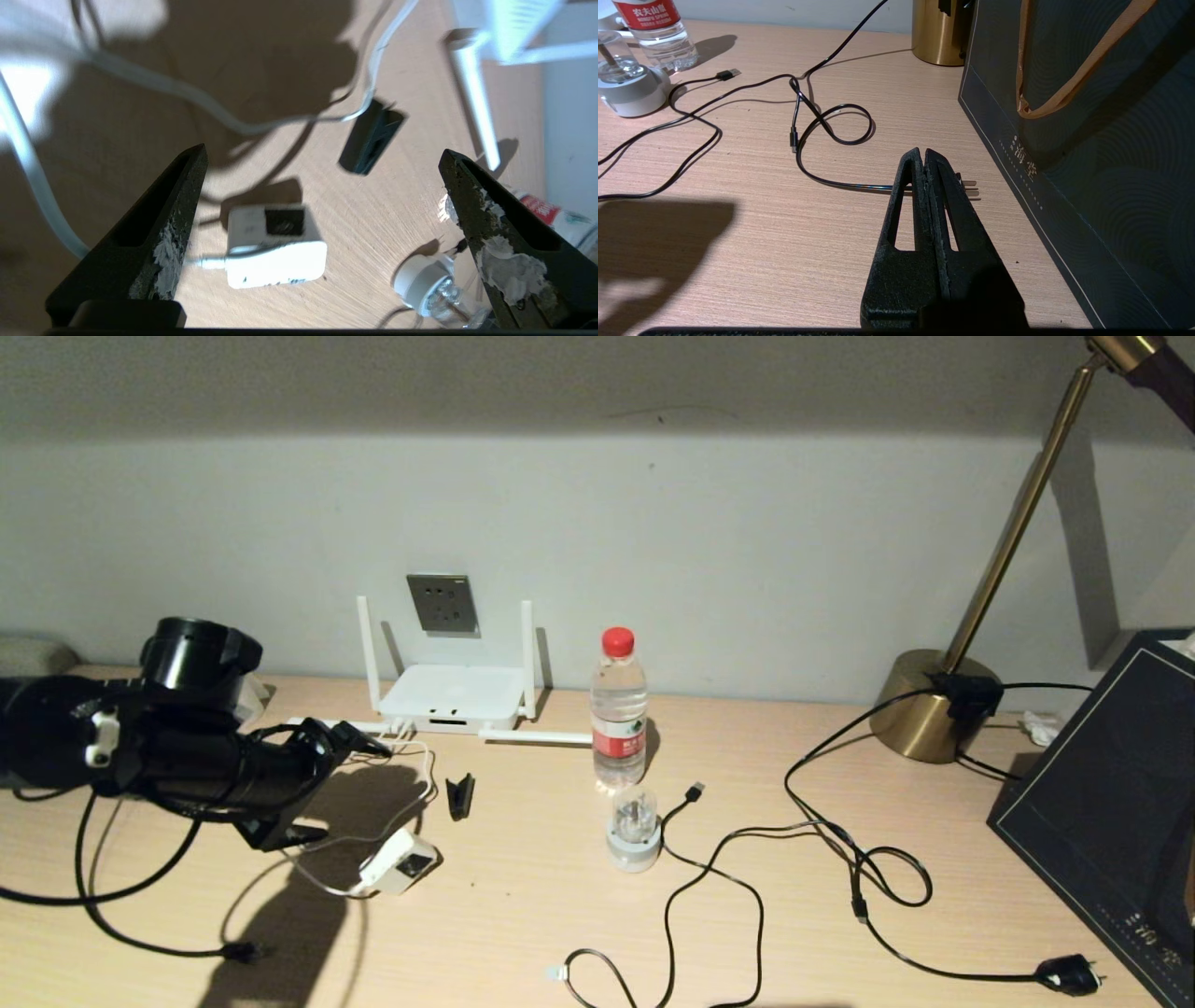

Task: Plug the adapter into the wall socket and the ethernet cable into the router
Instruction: Pick up plug

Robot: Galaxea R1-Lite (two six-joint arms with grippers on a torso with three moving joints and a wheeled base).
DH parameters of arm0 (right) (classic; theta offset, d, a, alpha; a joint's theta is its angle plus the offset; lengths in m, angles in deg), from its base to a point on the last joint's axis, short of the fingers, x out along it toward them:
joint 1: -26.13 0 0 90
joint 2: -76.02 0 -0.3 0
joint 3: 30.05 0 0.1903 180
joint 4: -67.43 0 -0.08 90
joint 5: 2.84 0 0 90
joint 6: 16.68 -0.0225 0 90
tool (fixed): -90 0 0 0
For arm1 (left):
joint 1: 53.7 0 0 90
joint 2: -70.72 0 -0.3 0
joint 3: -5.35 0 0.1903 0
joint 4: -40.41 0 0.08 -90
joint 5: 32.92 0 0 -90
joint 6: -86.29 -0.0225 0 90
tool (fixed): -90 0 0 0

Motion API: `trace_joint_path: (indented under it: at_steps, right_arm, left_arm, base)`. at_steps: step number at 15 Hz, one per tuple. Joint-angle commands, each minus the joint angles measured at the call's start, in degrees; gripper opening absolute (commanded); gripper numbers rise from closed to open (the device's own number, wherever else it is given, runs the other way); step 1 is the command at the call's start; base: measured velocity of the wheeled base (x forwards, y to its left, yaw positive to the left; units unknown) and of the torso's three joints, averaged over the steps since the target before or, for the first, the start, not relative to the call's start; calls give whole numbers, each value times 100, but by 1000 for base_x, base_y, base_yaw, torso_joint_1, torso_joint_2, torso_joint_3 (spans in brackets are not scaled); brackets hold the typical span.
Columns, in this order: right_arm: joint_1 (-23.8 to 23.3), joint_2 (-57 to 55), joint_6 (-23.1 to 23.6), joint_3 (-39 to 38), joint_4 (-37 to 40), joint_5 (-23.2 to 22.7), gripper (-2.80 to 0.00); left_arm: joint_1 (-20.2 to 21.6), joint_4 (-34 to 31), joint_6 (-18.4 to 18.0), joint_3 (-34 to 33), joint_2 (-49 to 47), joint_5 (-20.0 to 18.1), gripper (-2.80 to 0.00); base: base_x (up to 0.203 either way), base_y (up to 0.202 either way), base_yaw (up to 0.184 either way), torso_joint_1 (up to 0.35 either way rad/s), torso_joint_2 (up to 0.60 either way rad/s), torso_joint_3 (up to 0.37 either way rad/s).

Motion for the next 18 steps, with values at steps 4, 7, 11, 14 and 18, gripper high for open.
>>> trace_joint_path:
  at_steps: [4, 7, 11, 14, 18]
  right_arm:
    - [2, 0, 2, -62, -5, -2, -280]
    - [2, 0, 2, -62, -5, -2, -280]
    - [2, 0, 2, -62, -5, -2, -280]
    - [2, 0, 2, -62, -5, -2, -280]
    - [2, 0, 2, -62, -5, -2, -280]
  left_arm:
    - [-385, 557, -2022, 7, 676, 52, 0]
    - [-1041, 619, -3314, -92, 774, 73, 0]
    - [-1241, 911, -5609, -352, 837, -103, 0]
    - [-1246, 892, -6787, -777, 750, -715, 0]
    - [-1083, 926, -8536, -967, 323, -712, 0]
  base:
    - [0, 0, 0, 0, 0, 0]
    - [0, 0, 0, 0, 0, 0]
    - [0, 0, 0, 0, 0, 0]
    - [0, 0, 0, 0, 0, 0]
    - [0, 0, 0, 0, 0, 0]
